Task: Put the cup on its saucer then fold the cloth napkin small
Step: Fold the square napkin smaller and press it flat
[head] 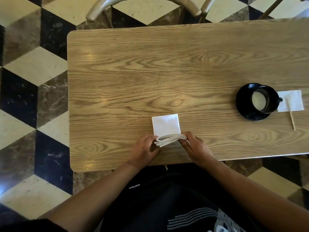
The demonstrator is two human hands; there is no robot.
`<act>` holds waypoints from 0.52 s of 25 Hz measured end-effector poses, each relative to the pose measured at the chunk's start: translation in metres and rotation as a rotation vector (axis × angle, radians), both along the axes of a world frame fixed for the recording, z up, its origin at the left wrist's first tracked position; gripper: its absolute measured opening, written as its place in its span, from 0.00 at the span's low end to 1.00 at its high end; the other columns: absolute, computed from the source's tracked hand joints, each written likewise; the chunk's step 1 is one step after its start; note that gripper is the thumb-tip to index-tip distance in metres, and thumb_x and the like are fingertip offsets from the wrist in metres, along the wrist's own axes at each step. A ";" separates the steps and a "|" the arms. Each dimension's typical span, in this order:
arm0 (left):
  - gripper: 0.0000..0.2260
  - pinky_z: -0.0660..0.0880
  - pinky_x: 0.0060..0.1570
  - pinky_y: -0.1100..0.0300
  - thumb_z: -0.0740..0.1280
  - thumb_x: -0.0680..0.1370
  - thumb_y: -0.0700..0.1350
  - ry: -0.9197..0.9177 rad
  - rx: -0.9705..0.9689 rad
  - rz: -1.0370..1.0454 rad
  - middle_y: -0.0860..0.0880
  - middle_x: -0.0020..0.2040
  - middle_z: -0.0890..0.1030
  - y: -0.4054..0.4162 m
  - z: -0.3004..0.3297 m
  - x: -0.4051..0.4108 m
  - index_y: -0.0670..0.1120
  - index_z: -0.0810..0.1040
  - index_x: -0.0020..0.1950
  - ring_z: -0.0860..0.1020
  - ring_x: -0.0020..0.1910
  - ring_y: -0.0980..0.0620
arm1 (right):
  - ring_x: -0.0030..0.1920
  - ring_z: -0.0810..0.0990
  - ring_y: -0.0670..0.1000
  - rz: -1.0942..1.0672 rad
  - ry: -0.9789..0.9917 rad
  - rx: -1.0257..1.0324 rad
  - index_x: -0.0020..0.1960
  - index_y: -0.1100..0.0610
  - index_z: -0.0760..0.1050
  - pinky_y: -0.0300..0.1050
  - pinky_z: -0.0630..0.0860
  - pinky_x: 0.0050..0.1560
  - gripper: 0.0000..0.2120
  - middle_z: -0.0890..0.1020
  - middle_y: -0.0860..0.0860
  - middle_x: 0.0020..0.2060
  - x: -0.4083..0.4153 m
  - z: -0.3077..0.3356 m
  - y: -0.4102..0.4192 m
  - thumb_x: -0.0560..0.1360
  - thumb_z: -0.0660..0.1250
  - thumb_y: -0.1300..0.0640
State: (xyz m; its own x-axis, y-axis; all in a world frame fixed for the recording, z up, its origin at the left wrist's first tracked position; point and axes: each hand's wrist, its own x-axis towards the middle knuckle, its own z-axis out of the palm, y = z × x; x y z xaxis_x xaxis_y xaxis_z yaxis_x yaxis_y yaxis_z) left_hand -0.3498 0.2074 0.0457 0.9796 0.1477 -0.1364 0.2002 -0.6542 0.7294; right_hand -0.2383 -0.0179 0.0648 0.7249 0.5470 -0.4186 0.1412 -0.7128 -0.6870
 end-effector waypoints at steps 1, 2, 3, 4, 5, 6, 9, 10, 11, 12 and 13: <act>0.14 0.77 0.54 0.53 0.76 0.76 0.44 0.080 -0.041 0.120 0.42 0.51 0.85 -0.005 0.005 0.004 0.38 0.83 0.57 0.83 0.51 0.42 | 0.52 0.84 0.54 -0.032 -0.002 0.015 0.62 0.52 0.76 0.43 0.72 0.47 0.13 0.86 0.51 0.50 0.002 -0.001 0.003 0.82 0.64 0.46; 0.12 0.76 0.51 0.55 0.76 0.76 0.46 0.153 -0.090 0.231 0.46 0.48 0.85 -0.009 0.010 0.008 0.41 0.84 0.56 0.82 0.48 0.45 | 0.50 0.84 0.50 -0.076 0.006 0.037 0.60 0.51 0.77 0.43 0.73 0.46 0.12 0.86 0.48 0.47 0.004 -0.001 0.006 0.81 0.65 0.46; 0.09 0.75 0.48 0.56 0.75 0.77 0.48 0.215 -0.142 0.315 0.50 0.44 0.85 -0.011 0.014 0.013 0.44 0.84 0.53 0.81 0.44 0.49 | 0.46 0.84 0.45 -0.130 0.019 0.054 0.58 0.48 0.77 0.42 0.73 0.45 0.10 0.85 0.43 0.43 0.007 -0.001 0.010 0.81 0.66 0.45; 0.08 0.76 0.45 0.56 0.75 0.77 0.51 0.265 -0.185 0.370 0.53 0.40 0.84 -0.011 0.017 0.019 0.47 0.83 0.49 0.81 0.40 0.52 | 0.42 0.82 0.41 -0.181 0.021 0.055 0.54 0.44 0.77 0.39 0.73 0.43 0.08 0.83 0.39 0.38 0.011 -0.002 0.014 0.79 0.67 0.42; 0.09 0.76 0.43 0.56 0.74 0.77 0.53 0.302 -0.217 0.409 0.53 0.38 0.83 -0.011 0.018 0.024 0.48 0.82 0.47 0.80 0.39 0.54 | 0.39 0.80 0.39 -0.227 0.016 0.044 0.52 0.42 0.75 0.36 0.72 0.40 0.08 0.81 0.37 0.35 0.015 -0.004 0.018 0.78 0.66 0.39; 0.09 0.77 0.43 0.56 0.73 0.77 0.54 0.326 -0.245 0.433 0.53 0.38 0.84 -0.009 0.020 0.028 0.48 0.82 0.47 0.81 0.39 0.54 | 0.37 0.79 0.39 -0.266 0.011 0.029 0.49 0.40 0.74 0.36 0.72 0.39 0.09 0.81 0.37 0.33 0.020 -0.005 0.022 0.76 0.66 0.37; 0.13 0.79 0.45 0.49 0.70 0.80 0.57 0.354 -0.284 0.440 0.49 0.40 0.85 -0.004 0.023 0.041 0.47 0.82 0.49 0.82 0.41 0.48 | 0.37 0.83 0.48 -0.309 0.038 0.000 0.46 0.47 0.76 0.49 0.78 0.42 0.11 0.82 0.45 0.33 0.034 -0.012 0.033 0.78 0.67 0.40; 0.15 0.79 0.44 0.47 0.69 0.80 0.58 0.354 -0.284 0.445 0.48 0.39 0.84 -0.002 0.023 0.044 0.46 0.81 0.48 0.82 0.40 0.47 | 0.37 0.84 0.51 -0.298 0.049 -0.008 0.47 0.49 0.77 0.50 0.78 0.42 0.12 0.82 0.47 0.33 0.038 -0.014 0.035 0.78 0.67 0.40; 0.15 0.78 0.43 0.47 0.68 0.80 0.58 0.353 -0.274 0.455 0.47 0.39 0.84 -0.002 0.022 0.048 0.46 0.80 0.47 0.82 0.40 0.46 | 0.37 0.83 0.52 -0.289 0.056 -0.022 0.47 0.49 0.78 0.50 0.78 0.41 0.13 0.82 0.47 0.33 0.043 -0.015 0.037 0.78 0.67 0.39; 0.15 0.78 0.43 0.47 0.69 0.80 0.57 0.351 -0.255 0.465 0.48 0.39 0.84 -0.001 0.022 0.051 0.45 0.79 0.47 0.82 0.40 0.45 | 0.37 0.82 0.52 -0.283 0.059 -0.040 0.47 0.49 0.78 0.48 0.77 0.40 0.13 0.82 0.46 0.32 0.047 -0.016 0.040 0.78 0.67 0.39; 0.15 0.77 0.43 0.47 0.69 0.81 0.57 0.353 -0.232 0.471 0.48 0.39 0.84 -0.001 0.021 0.054 0.45 0.79 0.47 0.82 0.41 0.44 | 0.37 0.81 0.51 -0.283 0.057 -0.057 0.47 0.48 0.79 0.45 0.75 0.38 0.13 0.81 0.45 0.32 0.049 -0.018 0.042 0.78 0.67 0.39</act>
